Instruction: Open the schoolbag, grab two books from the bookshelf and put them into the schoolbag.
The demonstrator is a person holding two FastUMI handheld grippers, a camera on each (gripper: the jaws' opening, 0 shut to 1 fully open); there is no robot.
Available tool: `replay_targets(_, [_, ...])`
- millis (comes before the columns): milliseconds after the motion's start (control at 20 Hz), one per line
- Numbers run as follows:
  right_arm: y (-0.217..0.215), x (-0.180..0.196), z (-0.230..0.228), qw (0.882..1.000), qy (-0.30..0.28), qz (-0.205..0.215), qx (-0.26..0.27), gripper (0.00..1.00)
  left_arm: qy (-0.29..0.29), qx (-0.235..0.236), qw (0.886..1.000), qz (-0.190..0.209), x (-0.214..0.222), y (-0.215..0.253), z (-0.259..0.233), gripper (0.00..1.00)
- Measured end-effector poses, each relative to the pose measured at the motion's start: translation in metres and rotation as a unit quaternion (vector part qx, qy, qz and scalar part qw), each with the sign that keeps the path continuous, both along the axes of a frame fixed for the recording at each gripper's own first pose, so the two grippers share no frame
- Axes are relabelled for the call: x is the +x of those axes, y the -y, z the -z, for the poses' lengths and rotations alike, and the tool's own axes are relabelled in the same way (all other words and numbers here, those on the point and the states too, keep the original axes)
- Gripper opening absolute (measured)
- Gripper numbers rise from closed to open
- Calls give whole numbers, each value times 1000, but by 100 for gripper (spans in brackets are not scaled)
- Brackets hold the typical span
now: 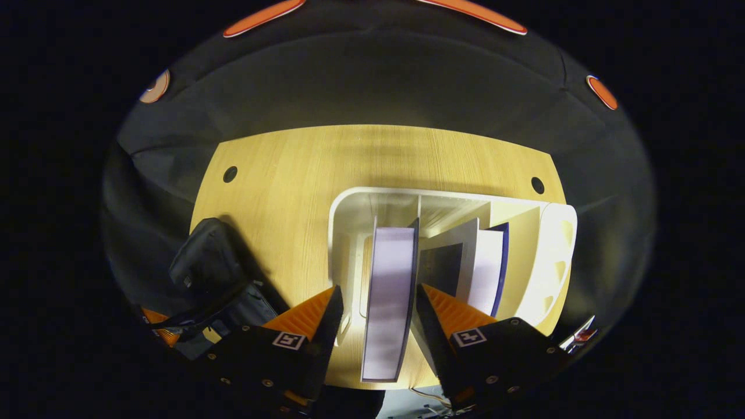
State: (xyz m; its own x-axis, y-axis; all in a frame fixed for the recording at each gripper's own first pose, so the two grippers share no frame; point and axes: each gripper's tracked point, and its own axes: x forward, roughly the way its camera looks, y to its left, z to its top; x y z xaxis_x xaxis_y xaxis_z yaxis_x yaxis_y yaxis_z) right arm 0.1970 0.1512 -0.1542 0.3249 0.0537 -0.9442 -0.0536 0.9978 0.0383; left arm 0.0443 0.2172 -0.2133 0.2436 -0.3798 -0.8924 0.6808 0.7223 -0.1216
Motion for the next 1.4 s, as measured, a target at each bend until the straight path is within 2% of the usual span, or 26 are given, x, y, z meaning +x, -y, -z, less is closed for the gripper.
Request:
replay_targets(50, [1, 1, 4, 1000, -4, 2, -6, 72, 0, -1, 1000, 2, 1, 1, 0, 6])
replay_targets(100, [2, -1, 6, 1000, -10, 7, -11, 63, -2, -2, 1000, 1, 3, 3, 1, 6])
replay_targets(150, [2, -1, 4, 1000, -14, 14, -11, 65, -3, -3, 1000, 3, 4, 4, 3, 6])
replay_targets(200, [3, -3, 11, 1000, -19, 21, -6, 42, -5, -5, 1000, 2, 5, 5, 4, 6])
replay_targets(250, [3, -6, 8, 999, -21, 24, -4, 40, -7, -7, 1000, 3, 6, 6, 5, 6])
replay_targets(300, [3, -10, 6, 999, -22, 25, -4, 45, -10, -8, 1000, 4, 8, 7, 6, 6])
replay_targets(350, [2, -14, 4, 1000, -22, 22, -3, 37, -12, -9, 1000, 6, 9, 8, 8, 6])
replay_targets(550, [-2, -37, -16, 1000, -14, 10, -6, 37, -10, -10, 1000, 21, 11, 14, 8, 6])
replay_targets(750, [4, -62, -34, 1000, 2, 22, 2, 35, -5, -13, 999, 37, 7, 23, 8, 6])
replay_targets(1200, [25, -160, -45, 998, 0, 47, 28, 35, -6, -24, 998, 54, 3, 45, 10, 6])
replay_targets(1400, [29, -198, -45, 996, 2, 68, 58, 35, -7, -24, 998, 62, -1, 59, 13, 6])
